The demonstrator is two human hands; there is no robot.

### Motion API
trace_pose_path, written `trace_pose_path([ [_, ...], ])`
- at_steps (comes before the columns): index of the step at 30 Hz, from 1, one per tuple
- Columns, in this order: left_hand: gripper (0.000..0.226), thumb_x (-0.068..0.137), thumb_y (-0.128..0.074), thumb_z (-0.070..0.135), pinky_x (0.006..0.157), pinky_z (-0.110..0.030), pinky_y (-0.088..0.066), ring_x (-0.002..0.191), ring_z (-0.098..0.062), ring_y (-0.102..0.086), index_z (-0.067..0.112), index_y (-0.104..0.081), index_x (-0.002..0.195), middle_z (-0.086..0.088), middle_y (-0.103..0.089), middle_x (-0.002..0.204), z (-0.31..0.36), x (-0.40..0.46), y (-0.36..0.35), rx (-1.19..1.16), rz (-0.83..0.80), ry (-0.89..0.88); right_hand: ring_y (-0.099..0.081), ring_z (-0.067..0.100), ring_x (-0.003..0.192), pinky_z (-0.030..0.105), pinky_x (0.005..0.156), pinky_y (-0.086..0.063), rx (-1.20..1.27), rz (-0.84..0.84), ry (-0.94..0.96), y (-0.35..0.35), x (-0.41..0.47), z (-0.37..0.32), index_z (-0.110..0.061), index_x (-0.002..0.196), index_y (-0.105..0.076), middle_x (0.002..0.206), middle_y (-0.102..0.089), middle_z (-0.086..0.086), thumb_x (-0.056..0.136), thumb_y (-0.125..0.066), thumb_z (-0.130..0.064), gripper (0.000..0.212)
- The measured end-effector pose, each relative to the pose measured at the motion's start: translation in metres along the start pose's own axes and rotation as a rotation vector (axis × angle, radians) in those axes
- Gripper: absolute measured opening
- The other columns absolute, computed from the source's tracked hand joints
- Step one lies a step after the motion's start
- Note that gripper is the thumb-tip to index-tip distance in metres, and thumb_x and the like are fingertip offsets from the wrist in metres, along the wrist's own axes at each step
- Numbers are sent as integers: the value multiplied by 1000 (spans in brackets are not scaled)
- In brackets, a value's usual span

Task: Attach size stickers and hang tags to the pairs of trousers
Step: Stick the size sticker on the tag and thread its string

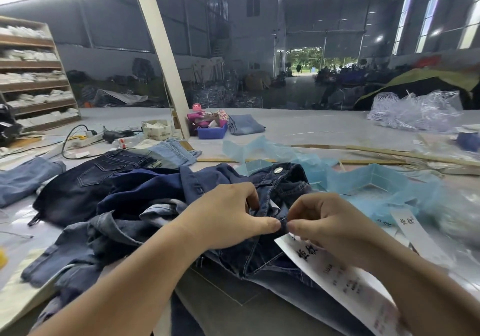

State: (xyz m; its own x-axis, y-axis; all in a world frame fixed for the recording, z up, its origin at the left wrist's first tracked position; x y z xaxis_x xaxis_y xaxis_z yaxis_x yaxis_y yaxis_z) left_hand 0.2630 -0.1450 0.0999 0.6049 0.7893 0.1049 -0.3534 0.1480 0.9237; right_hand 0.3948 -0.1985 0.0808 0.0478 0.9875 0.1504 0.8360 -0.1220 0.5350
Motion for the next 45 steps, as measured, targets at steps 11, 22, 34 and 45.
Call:
trace_pose_path([
  [11, 3, 92, -54, 30, 66, -23, -40, 78, -6, -55, 29, -56, 91, 10, -61, 84, -8, -1, 6, -237, 73, 69, -46, 1, 50, 16, 50, -37, -121, -32, 144, -8, -6, -4, -26, 77, -67, 61, -60, -6, 86, -65, -9, 20],
  [22, 23, 91, -62, 26, 93, -27, -24, 110, -18, -31, 35, -68, 111, 9, -35, 111, 61, 0, -16, 242, 30, -333, -49, 2, 55, 15, 54, -39, -67, 51, 283, -5, -22, -6, -31, 77, -65, 64, -60, -8, 82, -74, -4, 28],
  [34, 15, 94, -59, 44, 99, -32, -18, 105, -14, -28, 40, -73, 98, 19, -36, 103, 46, 2, -35, 42, -100, -297, -60, 3, 72, 12, 61, -44, -326, 84, 321, -6, -28, -14, -28, 81, -65, 72, -64, -16, 78, -75, -6, 24],
  [45, 6, 91, -68, 31, 104, -23, -33, 110, 0, -44, 33, -73, 93, 18, -50, 107, 37, 4, -28, -302, -187, -318, -61, 5, 71, 15, 62, -47, -277, 224, 378, 11, -34, -32, -22, 79, -72, 72, -65, -15, 76, -81, -14, 13],
])
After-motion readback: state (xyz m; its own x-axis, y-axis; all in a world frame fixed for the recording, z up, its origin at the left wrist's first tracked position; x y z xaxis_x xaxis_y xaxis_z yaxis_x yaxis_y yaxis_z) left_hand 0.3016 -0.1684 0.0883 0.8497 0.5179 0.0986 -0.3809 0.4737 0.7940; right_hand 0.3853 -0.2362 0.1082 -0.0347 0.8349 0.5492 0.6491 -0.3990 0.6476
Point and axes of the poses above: each hand's wrist, its own x-axis towards the middle knuckle, its own y-axis out of the back of the hand, z = x × y, the point moved 10 cm from there along x, towards the middle knuckle
